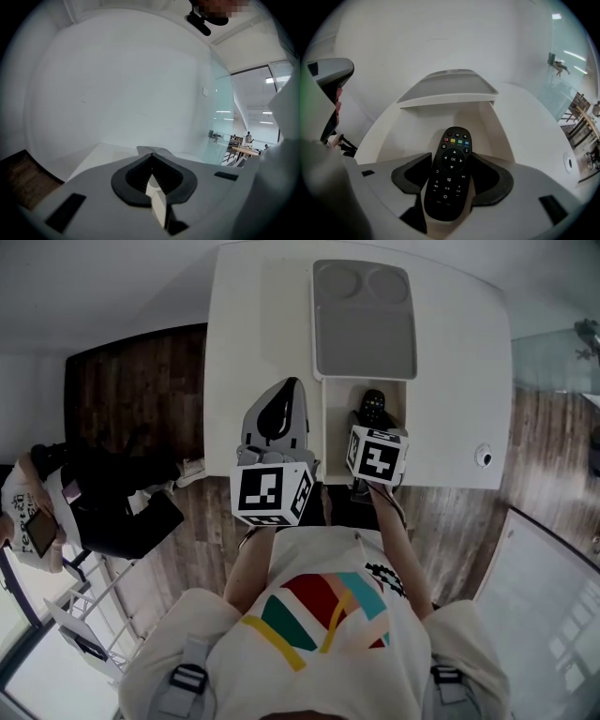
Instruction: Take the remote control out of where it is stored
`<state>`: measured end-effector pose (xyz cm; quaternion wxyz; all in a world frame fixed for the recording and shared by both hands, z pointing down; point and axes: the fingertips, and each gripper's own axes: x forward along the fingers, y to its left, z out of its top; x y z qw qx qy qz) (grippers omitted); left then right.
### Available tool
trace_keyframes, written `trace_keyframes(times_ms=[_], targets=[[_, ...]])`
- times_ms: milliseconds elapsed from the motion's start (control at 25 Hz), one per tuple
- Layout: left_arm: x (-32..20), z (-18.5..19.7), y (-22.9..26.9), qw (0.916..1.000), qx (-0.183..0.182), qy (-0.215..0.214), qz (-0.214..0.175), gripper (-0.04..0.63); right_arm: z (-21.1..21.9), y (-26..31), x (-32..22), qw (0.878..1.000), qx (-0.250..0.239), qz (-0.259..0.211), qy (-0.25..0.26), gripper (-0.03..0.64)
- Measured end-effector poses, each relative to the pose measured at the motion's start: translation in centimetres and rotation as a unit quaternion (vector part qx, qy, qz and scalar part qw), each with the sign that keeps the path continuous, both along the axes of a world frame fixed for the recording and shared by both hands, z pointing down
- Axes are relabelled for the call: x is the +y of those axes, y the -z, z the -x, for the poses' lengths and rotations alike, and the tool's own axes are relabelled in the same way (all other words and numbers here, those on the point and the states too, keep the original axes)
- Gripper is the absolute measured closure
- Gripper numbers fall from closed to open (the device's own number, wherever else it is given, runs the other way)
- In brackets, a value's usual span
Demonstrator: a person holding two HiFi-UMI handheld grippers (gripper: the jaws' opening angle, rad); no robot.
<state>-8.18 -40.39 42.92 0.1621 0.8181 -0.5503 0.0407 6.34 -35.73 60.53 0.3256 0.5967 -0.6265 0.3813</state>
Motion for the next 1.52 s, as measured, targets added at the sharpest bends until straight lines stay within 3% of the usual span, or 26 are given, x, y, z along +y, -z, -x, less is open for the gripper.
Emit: trace_keyframes(times_ms=[440, 760, 1200, 1520], targets=[[0.3, 0.3, 0.4, 1.0000, -0.001, 0.007, 0.000, 0.589, -0.1, 0.2, 0.3, 1.000, -0.012, 0.002, 0.000, 0.353], [0.8, -0.2, 1.2, 1.0000, 0.001, 0.004, -0.008, 0.589, 0.1, 2.6, -0.1, 0.998, -0.048, -0.039, -0.006, 0.353], [0.8, -1.7, 4.4, 0.9994, 0.003, 0.008, -0.034, 0.589, -1.6, 10.8, -2.1, 0.987, -0.049, -0.155, 0.005, 0.353], [0.3, -2.4, 9.1, 0.9974, 0.005, 0.011, -0.070, 0.589, -2.6, 20.4, -3.6, 0.958, -0.053, -0.282, 0.020, 0.353]])
